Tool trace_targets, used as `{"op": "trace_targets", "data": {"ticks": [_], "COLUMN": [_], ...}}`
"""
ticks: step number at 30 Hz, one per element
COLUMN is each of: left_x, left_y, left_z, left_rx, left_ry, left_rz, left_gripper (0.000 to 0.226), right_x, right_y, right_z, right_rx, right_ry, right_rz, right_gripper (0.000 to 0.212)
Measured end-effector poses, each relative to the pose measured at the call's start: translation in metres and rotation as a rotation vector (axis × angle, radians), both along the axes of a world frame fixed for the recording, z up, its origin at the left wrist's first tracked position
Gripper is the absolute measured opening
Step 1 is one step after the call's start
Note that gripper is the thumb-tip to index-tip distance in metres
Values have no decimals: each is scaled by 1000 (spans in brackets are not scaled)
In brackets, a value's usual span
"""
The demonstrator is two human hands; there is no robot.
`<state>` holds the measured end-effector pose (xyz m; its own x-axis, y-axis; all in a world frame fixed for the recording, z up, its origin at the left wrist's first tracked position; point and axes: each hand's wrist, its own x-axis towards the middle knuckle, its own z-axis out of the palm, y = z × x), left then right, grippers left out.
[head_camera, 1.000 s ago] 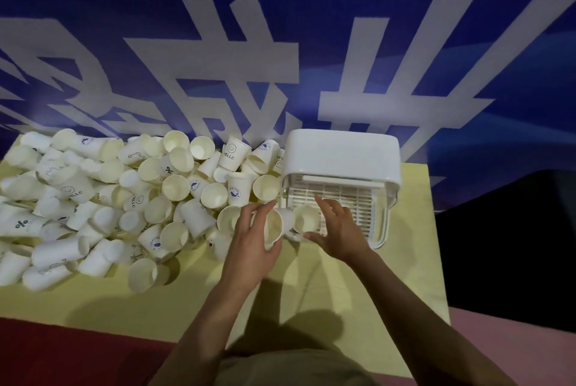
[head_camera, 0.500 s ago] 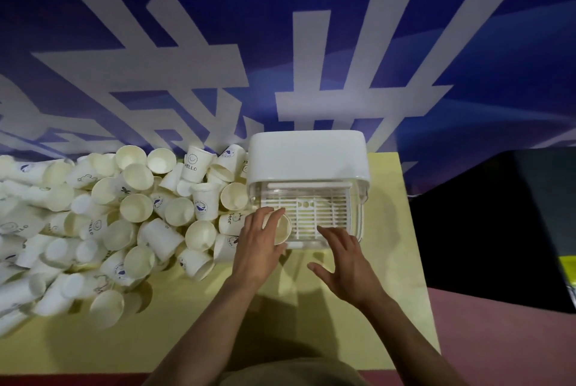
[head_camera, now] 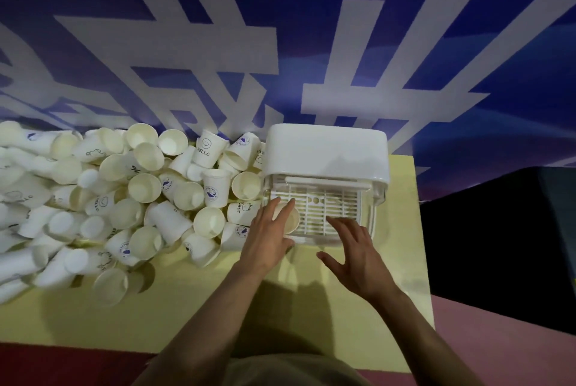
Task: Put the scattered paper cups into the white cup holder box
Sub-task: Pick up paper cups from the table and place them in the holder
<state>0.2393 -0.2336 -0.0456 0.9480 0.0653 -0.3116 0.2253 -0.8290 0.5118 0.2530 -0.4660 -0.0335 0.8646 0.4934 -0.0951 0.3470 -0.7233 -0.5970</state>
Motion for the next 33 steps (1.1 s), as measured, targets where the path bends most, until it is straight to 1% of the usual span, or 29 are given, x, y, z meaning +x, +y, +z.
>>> {"op": "trace_targets", "data": {"ticks": [3,8,14,18,22,24,27,33], "left_x": [-24,-78,-140,-173,-206,-220,-236,-254], "left_y": [9,45,101,136,166,177,191,231], "left_z": [7,19,21,28,25,23,25,24], "left_rx": [-24,-86,-55,-27,-20,31,101,59], "left_ry": [-94,-194,-186,-238,-280,-316,-350,-308], "left_rz": [16,162,370,482,578,578,570,542], "left_gripper": [83,71,58,52,52,52,51,57], "right_x": [1,-4,-23,-34,-36,-33,-35,-47], "right_y": [13,53,125,180,226,248,280,327], "right_z": [4,15,14,6,4,-1,-8,-12], "right_rx": [28,43,49,11,-52,-79,-200,-338], "right_ry": [-38,-84,-99,-71,-142,-174,-192,-185], "right_rz": [4,57,281,382,344,329,325,213], "right_gripper": [68,65,64,66,70,75,86,96]}}
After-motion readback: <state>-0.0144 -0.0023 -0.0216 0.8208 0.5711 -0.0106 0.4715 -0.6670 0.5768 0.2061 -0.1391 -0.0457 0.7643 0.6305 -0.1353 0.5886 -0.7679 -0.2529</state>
